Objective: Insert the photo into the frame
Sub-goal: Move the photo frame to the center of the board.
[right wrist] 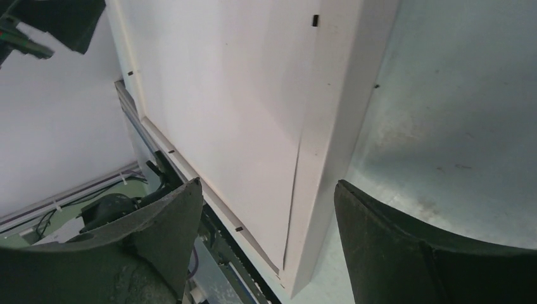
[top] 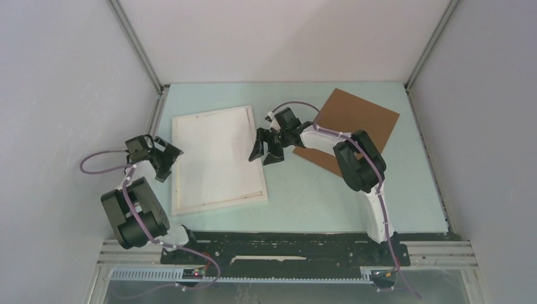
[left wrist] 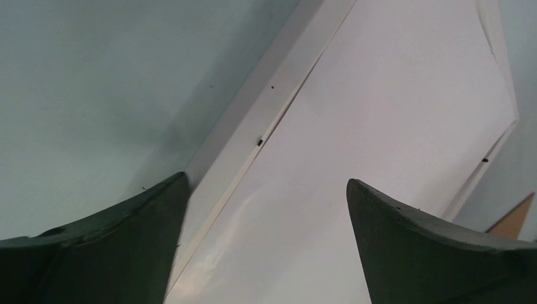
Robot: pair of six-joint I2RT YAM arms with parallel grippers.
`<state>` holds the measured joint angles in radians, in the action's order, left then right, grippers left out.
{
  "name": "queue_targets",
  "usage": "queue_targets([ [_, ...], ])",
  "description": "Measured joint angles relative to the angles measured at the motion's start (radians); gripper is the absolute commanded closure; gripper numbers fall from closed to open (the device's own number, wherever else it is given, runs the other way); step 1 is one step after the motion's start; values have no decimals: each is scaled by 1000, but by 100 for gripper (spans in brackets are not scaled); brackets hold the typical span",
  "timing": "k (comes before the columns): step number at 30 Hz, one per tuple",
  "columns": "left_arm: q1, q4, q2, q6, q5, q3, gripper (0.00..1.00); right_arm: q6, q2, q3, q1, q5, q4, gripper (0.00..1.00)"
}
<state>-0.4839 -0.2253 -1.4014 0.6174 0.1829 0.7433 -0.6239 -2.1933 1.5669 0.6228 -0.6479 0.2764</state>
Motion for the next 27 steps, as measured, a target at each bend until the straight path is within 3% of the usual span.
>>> queue_targets([
  [12, 51, 180, -101, 67, 164, -29, 0, -35, 33, -110, -29, -10, -70, 16],
  [19, 168, 214, -100, 124, 255, -58, 0, 74, 190, -190, -68, 177, 114, 15],
  [27, 177, 217, -63, 137, 298, -122, 0, 133, 364, -230, -52, 248, 198, 24],
])
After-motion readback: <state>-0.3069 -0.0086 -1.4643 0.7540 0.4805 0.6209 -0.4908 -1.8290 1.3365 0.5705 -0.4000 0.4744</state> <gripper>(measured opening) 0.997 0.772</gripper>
